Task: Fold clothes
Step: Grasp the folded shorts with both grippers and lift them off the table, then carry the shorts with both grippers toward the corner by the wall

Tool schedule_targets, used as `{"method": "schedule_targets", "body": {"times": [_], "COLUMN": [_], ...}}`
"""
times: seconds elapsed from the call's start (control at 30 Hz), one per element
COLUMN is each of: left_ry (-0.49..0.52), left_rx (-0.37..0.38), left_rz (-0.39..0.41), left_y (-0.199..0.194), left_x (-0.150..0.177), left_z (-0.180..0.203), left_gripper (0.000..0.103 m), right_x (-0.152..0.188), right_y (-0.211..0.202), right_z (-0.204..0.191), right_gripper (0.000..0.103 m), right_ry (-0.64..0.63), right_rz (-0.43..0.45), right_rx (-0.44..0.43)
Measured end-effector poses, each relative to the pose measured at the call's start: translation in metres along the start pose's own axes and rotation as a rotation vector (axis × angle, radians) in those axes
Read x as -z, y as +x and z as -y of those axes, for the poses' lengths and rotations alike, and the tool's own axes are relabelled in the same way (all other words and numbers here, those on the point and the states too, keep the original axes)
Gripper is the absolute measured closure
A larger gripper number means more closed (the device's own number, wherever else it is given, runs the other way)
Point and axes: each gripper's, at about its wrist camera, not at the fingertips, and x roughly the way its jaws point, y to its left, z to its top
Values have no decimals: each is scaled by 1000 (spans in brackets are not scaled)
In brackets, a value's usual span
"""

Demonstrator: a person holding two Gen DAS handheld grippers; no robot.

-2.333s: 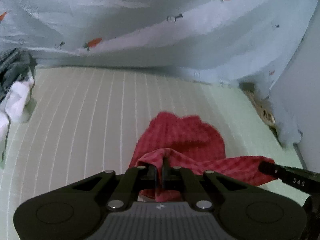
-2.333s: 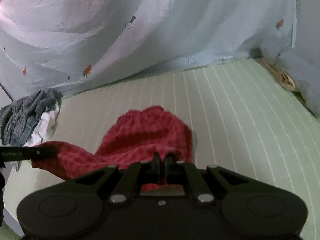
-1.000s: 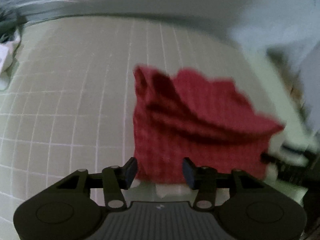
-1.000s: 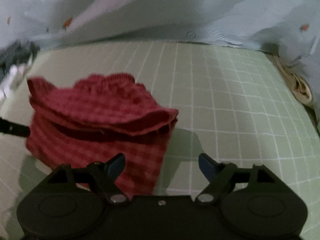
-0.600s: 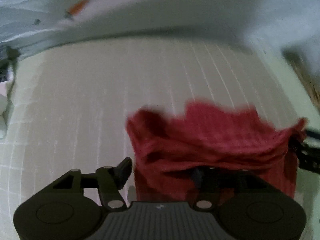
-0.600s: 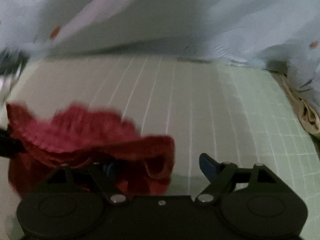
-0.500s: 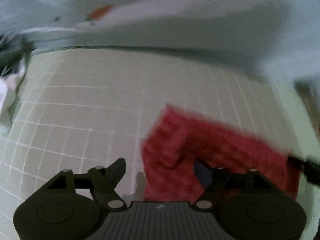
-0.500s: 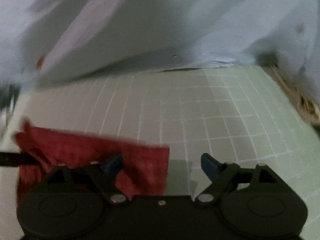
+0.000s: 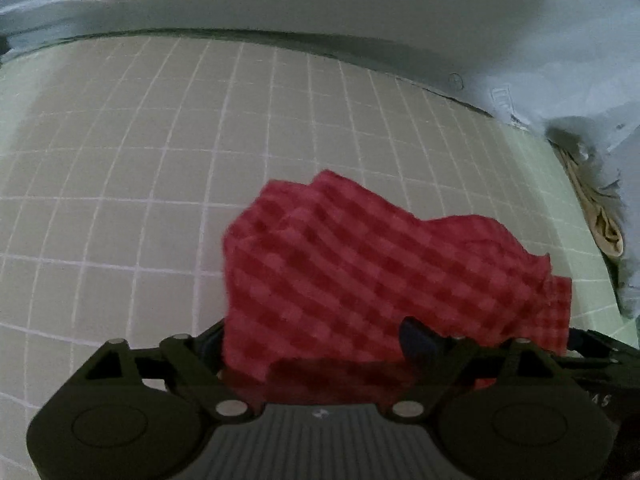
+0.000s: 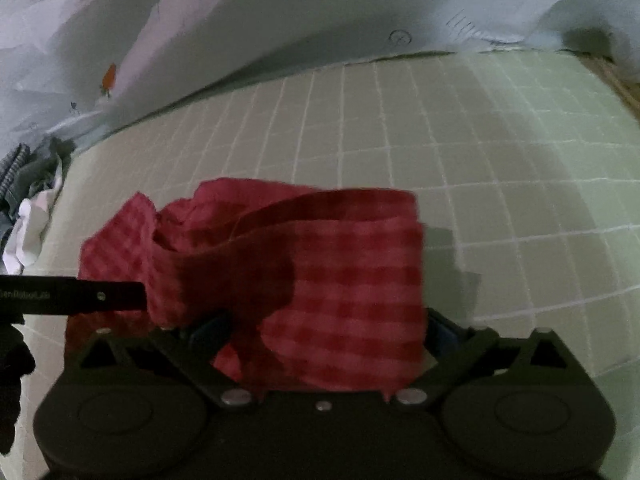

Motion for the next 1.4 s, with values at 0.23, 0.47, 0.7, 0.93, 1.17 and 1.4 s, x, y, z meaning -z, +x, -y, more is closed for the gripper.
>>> {"method": "schedule_targets", "body": {"times": [0.23,0.47,0.7,0.93,1.17,1.4], "left_ry": [21,16,35,145,191,200], "left_rx": [45,90,146,192,200,181], "left_rz": [43,81,115,93,66,99], "left_y": [-17,-45,-95,-115,-123,-112], "left_x": [8,18,45,72,104,125], "left_z": [3,1,-9,11,50,143], "left_gripper": [92,94,94,94,93,93], "right_x": [-7,0,30,69,106,118], "right_y": [4,-30,-77,-114,-147,-171], "right_z": [-25,-68,-96,-98,-69,4], "right_gripper": [82,91,91,91,91,91], "right_ry": [-28,-60,-50,72,126,89], "right_rz": [-39,-13,64,105,123,148], "right_rx": [-44,-19,21,74,89,57]}}
